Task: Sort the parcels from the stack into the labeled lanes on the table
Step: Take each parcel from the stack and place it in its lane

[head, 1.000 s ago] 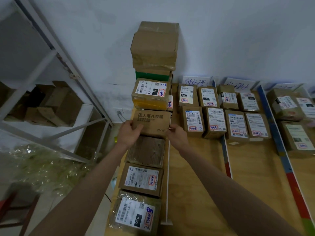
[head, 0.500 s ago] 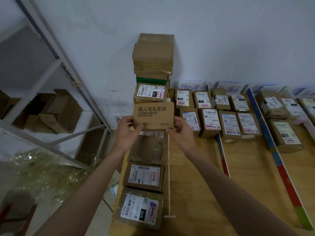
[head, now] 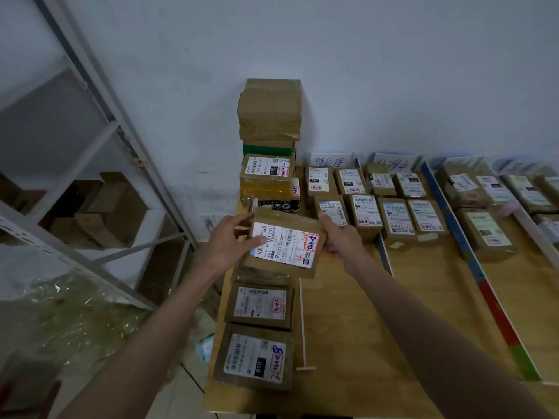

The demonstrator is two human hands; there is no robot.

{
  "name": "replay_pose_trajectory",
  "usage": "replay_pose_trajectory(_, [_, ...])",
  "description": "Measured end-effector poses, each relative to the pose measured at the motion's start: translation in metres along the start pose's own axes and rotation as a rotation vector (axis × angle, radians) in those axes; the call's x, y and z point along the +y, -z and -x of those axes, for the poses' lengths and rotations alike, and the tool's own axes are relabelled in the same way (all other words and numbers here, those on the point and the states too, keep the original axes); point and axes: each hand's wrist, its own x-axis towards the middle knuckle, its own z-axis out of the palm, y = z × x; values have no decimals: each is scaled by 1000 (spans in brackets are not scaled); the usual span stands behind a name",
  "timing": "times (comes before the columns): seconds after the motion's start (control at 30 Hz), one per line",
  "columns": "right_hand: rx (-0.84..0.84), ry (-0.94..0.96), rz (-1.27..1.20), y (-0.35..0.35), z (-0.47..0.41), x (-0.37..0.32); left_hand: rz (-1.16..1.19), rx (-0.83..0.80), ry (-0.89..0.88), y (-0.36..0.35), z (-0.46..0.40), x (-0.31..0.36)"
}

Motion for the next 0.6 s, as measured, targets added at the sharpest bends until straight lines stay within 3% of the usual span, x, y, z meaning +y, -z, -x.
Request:
replay_pose_trajectory(0.23, [-123,106,83,1,21,2,-45,45,-24,10,-6,6])
replay_pose_trajectory(0.4, [-265,191,330,0,32,-2,-123,-15,-64,16,-13,28])
replay_pose_trajectory(0.6, [-420,166,570,-4,40,0,-200,-94,-121,5,-18,40])
